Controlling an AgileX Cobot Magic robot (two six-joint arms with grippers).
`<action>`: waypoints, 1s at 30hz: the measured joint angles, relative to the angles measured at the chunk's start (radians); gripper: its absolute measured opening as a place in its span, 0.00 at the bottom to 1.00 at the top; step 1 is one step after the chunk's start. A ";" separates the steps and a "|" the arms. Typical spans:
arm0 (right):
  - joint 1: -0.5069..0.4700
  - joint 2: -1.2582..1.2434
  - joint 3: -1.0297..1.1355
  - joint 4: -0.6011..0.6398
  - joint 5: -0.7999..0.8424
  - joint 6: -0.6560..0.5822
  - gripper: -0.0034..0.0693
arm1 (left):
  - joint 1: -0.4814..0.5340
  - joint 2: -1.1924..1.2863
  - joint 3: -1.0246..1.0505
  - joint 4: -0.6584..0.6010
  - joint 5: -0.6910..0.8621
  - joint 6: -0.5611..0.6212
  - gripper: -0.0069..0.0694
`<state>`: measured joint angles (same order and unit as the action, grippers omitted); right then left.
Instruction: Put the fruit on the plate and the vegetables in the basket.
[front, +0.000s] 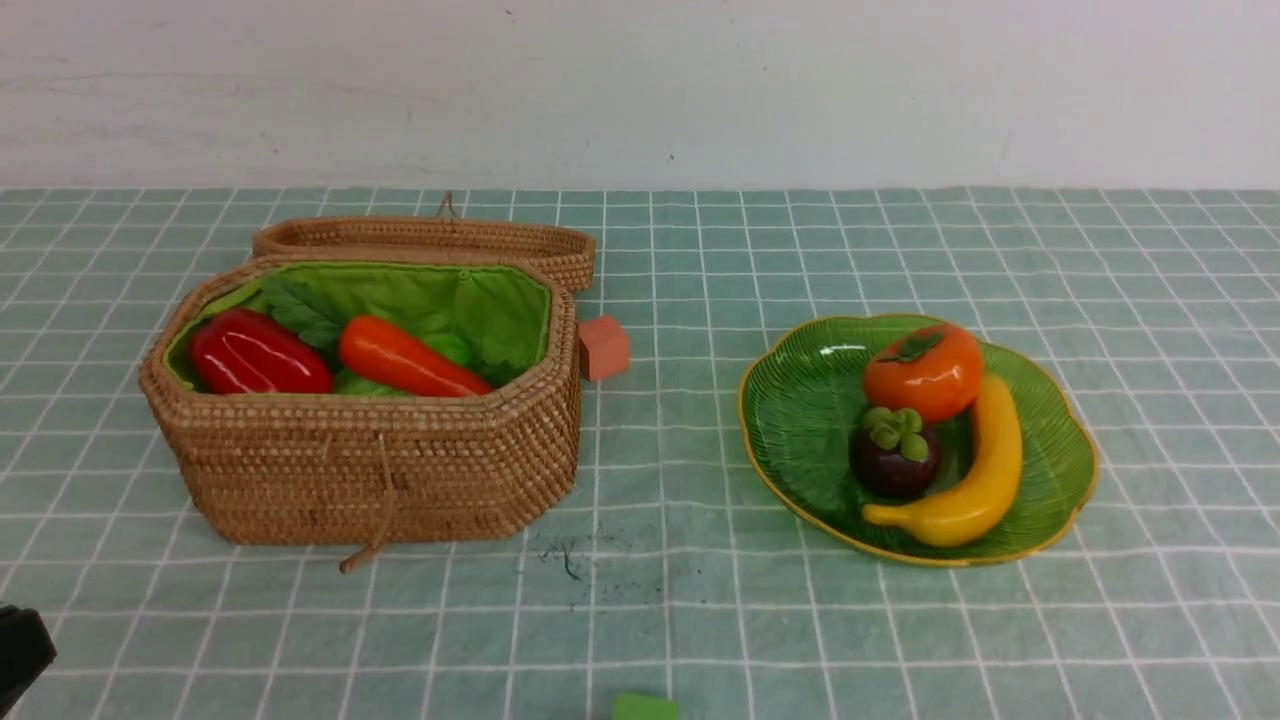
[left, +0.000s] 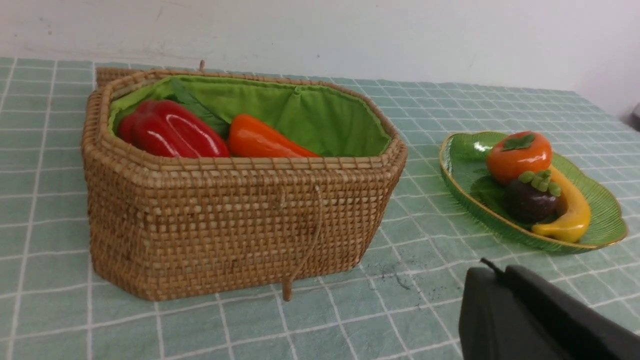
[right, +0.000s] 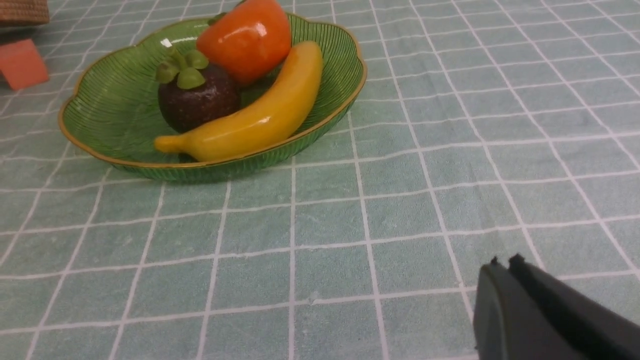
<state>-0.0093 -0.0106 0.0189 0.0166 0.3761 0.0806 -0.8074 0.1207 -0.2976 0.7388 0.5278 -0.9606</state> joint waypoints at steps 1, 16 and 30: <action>0.000 0.000 0.000 0.000 0.000 0.000 0.06 | 0.024 -0.014 0.000 -0.024 -0.015 0.029 0.08; 0.000 0.000 0.000 0.000 0.000 0.000 0.09 | 0.711 -0.135 0.277 -0.792 -0.398 0.806 0.07; 0.000 0.000 0.000 0.000 0.001 0.000 0.10 | 0.760 -0.135 0.329 -0.820 -0.153 0.565 0.07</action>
<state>-0.0093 -0.0108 0.0189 0.0166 0.3771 0.0806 -0.0477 -0.0140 0.0313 -0.0811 0.3748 -0.3953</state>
